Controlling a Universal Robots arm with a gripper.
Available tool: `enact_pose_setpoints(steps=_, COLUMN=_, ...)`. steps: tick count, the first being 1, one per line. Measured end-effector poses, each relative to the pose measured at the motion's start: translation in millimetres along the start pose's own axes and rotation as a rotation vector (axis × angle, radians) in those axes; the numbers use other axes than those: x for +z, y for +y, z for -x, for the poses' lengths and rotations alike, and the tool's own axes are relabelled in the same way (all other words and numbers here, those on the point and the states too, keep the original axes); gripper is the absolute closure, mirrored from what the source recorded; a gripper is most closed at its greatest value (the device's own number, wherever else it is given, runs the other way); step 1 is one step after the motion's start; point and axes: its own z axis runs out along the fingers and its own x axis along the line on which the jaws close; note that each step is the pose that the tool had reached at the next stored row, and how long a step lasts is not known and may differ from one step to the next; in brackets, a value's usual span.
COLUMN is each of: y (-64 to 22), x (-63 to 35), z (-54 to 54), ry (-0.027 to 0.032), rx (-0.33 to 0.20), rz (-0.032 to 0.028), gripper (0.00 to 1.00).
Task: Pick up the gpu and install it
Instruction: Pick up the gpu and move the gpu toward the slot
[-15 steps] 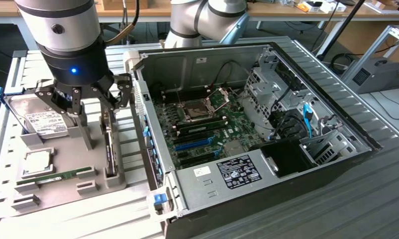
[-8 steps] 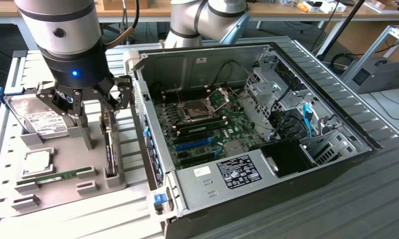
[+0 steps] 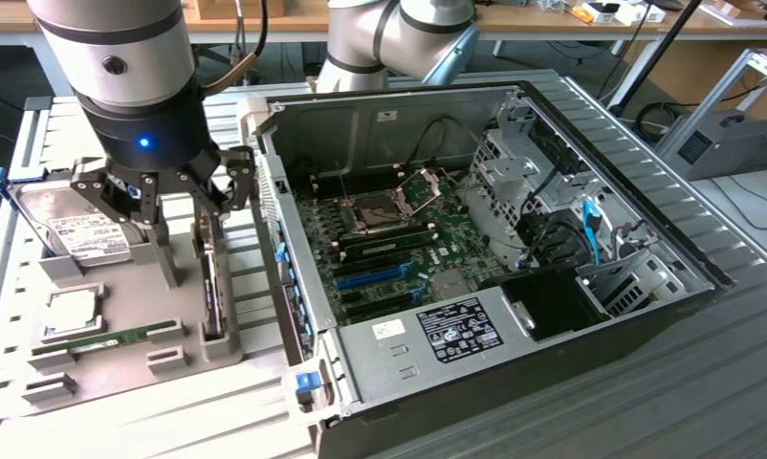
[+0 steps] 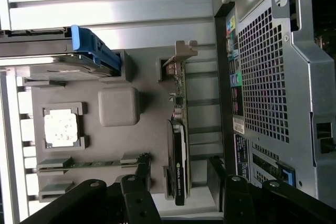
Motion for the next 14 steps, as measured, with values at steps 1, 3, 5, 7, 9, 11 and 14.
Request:
enact_pose_setpoints(steps=1, y=0.0, x=0.5, z=0.0, ry=-0.0001, rx=0.0, rz=0.0001, gripper=0.44)
enact_pose_setpoints(steps=3, y=-0.1, x=1.8, z=-0.1, ry=-0.0001, rx=0.0, rz=0.0001, gripper=0.44)
enact_pose_setpoints(steps=5, y=-0.2, x=3.7, z=-0.1, ry=0.0, rx=0.0, rz=0.0, gripper=0.44)
enact_pose_setpoints(steps=7, y=-0.3, x=6.5, z=-0.2, ry=0.0, rx=0.0, rz=0.0, gripper=0.44)
enact_pose_setpoints(steps=9, y=-0.4, x=9.4, z=-0.2, ry=0.0, rx=0.0, rz=0.0, gripper=0.44)
enact_pose_setpoints(steps=11, y=-0.6, x=12.8, z=-0.3, ry=0.0, rx=0.0, rz=0.0, gripper=0.44)
enact_pose_setpoints(steps=14, y=-0.9, x=19.3, z=-0.5, ry=0.0, rx=0.0, rz=0.0, gripper=0.44)
